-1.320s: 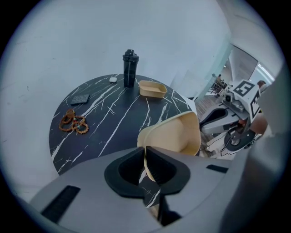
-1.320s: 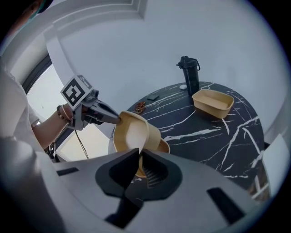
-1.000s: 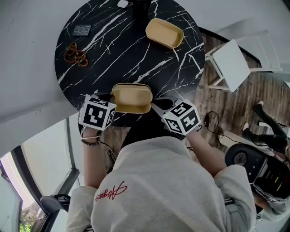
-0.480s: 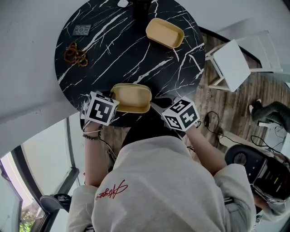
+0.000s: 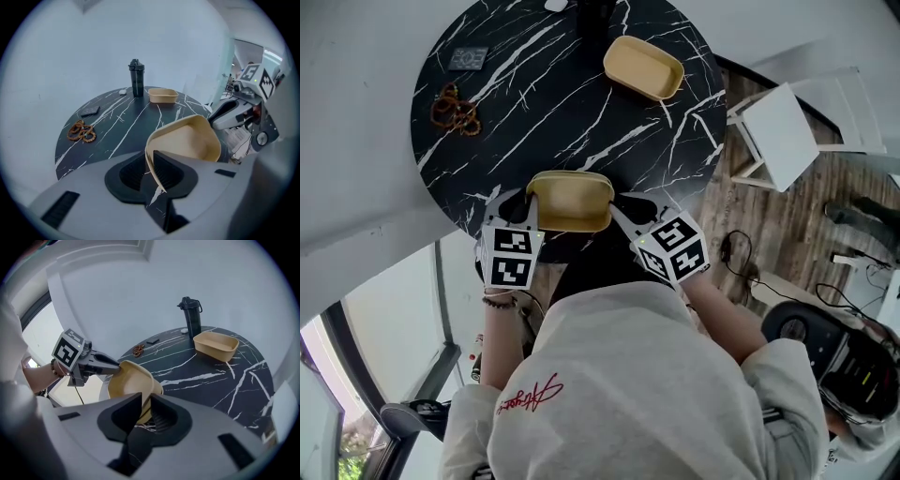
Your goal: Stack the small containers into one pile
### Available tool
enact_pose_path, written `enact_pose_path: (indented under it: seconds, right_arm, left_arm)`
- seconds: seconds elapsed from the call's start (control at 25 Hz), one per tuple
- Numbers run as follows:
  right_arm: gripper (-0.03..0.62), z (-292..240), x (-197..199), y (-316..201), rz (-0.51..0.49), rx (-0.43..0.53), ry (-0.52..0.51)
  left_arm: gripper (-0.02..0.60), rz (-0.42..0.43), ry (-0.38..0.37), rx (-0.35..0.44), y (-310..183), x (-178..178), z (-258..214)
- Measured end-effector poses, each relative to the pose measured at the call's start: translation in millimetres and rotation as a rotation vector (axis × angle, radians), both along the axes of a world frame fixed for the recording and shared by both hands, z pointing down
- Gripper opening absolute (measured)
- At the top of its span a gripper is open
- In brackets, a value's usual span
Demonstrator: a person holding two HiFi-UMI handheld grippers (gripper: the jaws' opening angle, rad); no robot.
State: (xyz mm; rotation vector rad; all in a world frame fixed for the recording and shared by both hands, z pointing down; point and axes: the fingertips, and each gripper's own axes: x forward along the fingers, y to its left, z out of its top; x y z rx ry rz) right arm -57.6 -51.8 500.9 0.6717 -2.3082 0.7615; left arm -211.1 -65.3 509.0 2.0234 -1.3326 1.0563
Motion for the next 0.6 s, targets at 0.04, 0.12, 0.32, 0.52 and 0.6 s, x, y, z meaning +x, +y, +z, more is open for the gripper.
enact_pose_path:
  seconds: [0.04,0.12,0.32,0.52,0.6]
  right_arm:
    - [0.051,1.7,0.4,2.2,-0.005,0.006,0.001]
    - [0.051,4.6,1.9,7.8,-0.008,0.021,-0.003]
    - [0.051,8.0,0.8,8.7,0.027,0.02,-0.008]
    - [0.011,-4.7,-3.6,10.3,-0.025,-0.078,-0.049]
    - [0.009,-20.8,-14.6,14.1,-0.058,-0.15,-0.121]
  left_arm:
    - [0.064,-0.007,0.0,0.009,1.5,-0.7,0.7]
    - [0.063,-0.019,0.014,0.004,5.9,-0.2,4.1]
    - [0.052,-0.069,0.076,-0.008,9.7,-1.1,8.4]
    - [0.027,-0.102,0.177,-0.068,4.2,-3.2,-11.5]
    - [0.025,-0.06,0.194,-0.124,7.5,7.7,-16.2]
